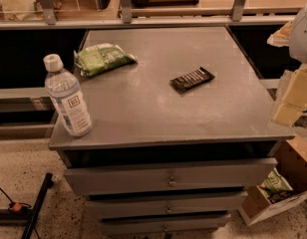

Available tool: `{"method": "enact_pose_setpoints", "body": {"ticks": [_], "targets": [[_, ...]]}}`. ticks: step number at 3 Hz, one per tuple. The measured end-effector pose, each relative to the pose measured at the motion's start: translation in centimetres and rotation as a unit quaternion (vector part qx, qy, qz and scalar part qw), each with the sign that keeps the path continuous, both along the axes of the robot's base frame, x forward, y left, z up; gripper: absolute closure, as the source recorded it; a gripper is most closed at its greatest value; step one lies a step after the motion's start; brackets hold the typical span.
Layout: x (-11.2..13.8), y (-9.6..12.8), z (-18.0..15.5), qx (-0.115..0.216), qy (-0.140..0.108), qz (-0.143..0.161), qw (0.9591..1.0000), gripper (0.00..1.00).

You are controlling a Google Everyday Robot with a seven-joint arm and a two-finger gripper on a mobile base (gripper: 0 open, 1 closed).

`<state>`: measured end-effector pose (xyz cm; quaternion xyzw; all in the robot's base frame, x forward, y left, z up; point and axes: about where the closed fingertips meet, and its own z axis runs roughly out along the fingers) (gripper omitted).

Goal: Move rxbar chocolate near blue plastic bottle

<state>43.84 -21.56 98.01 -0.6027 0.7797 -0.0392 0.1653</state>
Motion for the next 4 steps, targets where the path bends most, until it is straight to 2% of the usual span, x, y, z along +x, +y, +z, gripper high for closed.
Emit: {"method": "enact_pose_setpoints", "body": {"ticks": [1,2,3,4], "targets": [[0.0,0.0,0.0,0.000,0.000,0.000,1.0000,0.00],[1.3,0.5,-0.1,-0.001,-0.002,0.014,0.9999,0.00],[5.3,1.1,-1.2,-0.007,-0.004,0.040,0.9992,0.00],[9.4,2.2,-2.3,-0.010,-0.019,0.074,0.9970,0.00]]}}
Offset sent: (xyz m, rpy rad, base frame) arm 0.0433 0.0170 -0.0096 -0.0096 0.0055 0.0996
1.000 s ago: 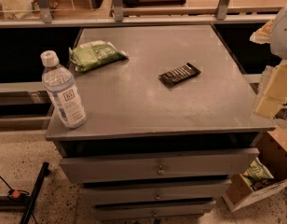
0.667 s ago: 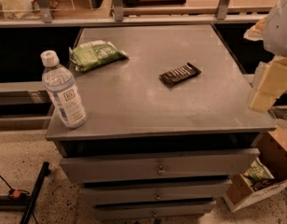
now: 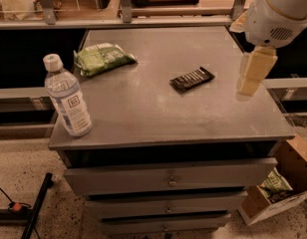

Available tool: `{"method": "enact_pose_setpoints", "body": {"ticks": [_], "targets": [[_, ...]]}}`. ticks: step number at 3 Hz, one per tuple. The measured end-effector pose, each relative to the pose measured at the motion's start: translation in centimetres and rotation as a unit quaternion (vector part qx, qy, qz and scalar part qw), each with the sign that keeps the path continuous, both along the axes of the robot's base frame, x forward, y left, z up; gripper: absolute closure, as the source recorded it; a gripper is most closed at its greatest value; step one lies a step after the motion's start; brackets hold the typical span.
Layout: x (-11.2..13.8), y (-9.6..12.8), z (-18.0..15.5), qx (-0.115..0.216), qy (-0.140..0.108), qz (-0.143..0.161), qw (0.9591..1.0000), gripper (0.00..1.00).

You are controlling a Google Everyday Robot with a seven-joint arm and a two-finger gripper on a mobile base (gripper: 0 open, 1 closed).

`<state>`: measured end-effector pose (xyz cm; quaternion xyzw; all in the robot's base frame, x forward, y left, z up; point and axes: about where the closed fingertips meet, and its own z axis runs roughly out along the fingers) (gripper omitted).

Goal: Move rxbar chocolate near blue plastic bottle

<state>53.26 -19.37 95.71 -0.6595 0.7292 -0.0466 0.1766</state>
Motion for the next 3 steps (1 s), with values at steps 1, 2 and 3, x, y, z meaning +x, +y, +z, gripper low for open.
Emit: {"method": "enact_pose_setpoints", "body": {"ticks": [1,2,3], "targets": [[4.3,2.0,-2.2,0.026,0.004,0.022,0.9994,0.00],[7.9,3.2,-5.5,0.051,0.031,0.024,0.9979,0.00],[11.1,3.6,-8.2,0.063,0.053,0.017,0.9964,0.00]]}}
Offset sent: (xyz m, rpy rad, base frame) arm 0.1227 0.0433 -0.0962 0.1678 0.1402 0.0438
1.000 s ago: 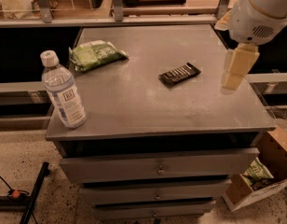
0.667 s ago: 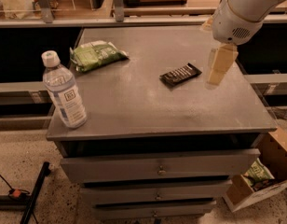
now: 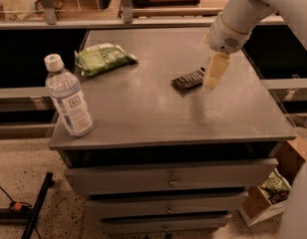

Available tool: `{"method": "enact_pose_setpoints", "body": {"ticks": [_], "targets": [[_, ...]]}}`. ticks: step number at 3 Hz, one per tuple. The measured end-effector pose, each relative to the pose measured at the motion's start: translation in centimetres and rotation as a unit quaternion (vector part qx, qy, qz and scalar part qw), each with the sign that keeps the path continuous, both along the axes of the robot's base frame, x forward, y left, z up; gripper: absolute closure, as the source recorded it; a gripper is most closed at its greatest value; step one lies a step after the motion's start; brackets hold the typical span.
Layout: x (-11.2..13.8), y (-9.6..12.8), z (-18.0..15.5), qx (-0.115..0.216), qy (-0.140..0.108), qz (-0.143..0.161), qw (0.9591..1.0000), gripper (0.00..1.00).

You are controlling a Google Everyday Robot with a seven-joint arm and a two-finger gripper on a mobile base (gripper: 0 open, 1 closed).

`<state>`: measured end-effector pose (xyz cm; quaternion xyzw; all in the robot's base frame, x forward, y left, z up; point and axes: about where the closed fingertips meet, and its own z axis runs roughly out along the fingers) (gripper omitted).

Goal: Move rxbar chocolate near blue plastic bottle

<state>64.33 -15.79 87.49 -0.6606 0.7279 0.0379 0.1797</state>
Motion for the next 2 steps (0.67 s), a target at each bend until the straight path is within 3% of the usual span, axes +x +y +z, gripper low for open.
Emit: {"method": "enact_pose_setpoints", "body": {"ticks": [2], "targets": [[2.8,-0.4,-2.7,0.008,0.005,-0.025,0.9996,0.00]]}}
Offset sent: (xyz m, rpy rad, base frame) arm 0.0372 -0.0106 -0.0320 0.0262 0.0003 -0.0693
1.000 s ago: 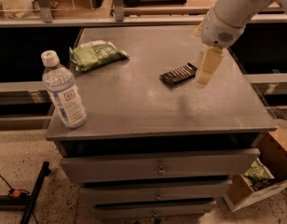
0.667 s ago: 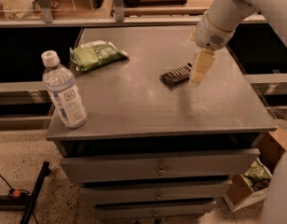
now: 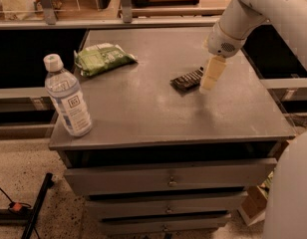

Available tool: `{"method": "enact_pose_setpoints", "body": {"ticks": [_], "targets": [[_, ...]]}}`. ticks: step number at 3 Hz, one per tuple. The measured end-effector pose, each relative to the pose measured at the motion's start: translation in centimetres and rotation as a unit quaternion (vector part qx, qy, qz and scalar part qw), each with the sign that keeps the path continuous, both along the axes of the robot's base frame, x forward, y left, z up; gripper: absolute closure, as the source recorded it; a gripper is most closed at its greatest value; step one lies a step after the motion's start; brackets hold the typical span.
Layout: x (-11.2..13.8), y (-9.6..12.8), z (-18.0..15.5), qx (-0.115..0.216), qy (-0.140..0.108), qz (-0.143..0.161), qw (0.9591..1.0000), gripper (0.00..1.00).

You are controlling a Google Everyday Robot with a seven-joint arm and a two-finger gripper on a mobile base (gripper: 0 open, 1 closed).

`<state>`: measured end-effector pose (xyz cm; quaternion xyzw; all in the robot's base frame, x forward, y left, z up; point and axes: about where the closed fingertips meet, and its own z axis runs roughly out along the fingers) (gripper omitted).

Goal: Move rxbar chocolate near blue plastic bottle

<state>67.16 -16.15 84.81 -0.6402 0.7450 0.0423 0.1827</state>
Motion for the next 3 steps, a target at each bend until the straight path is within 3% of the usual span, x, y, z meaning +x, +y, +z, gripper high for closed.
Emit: {"method": "enact_pose_setpoints", "body": {"ticks": [1,2,3], "targets": [[0.5,0.2,-1.1,0.001,0.002,0.007,1.0000,0.18],[0.9,-0.2,-2.5,-0.002,0.009,0.009,0.9999,0.42],[0.9,-0.2,-2.4,-0.002,0.009,0.010,0.9999,0.42]]}}
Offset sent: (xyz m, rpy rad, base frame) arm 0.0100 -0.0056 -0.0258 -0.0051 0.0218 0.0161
